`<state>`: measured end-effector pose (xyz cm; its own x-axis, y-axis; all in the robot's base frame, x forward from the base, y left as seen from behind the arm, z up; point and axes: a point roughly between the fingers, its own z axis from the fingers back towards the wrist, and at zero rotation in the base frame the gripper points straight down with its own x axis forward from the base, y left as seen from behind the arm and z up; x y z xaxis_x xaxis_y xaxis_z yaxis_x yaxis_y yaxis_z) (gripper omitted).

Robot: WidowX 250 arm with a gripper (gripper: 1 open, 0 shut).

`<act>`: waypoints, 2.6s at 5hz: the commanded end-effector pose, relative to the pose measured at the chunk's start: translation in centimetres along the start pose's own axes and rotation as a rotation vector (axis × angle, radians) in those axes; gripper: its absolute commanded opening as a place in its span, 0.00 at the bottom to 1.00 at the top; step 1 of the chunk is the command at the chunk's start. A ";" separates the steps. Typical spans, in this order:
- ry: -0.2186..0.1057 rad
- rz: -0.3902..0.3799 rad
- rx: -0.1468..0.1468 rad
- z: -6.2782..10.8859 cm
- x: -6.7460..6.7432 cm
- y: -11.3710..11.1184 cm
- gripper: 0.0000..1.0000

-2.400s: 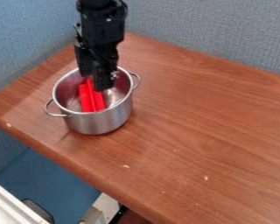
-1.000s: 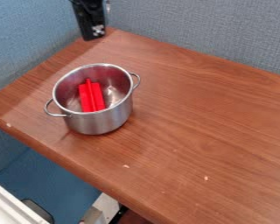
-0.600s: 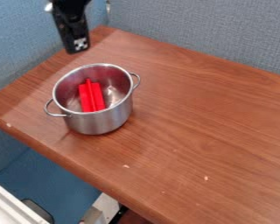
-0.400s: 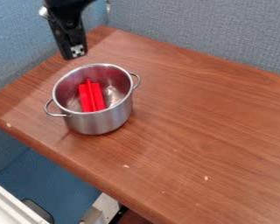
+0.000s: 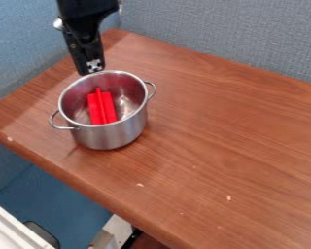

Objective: Put the red object in the metal pot

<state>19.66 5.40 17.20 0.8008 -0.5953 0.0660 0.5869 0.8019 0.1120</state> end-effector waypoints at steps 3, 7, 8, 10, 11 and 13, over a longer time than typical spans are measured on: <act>-0.040 -0.056 -0.017 -0.3 0.4 -1.1 0.00; -0.026 -0.074 -0.090 -3.6 -1.0 0.4 0.00; -0.052 -0.025 -0.081 -2.8 0.1 0.3 0.00; -0.039 0.081 -0.070 -4.2 0.4 -0.3 0.00; -0.035 0.145 -0.056 -4.1 0.4 -0.2 0.00; -0.039 0.105 -0.065 -4.5 0.9 -0.6 0.00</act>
<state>20.29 4.72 12.59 0.8568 -0.5051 0.1039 0.5045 0.8627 0.0341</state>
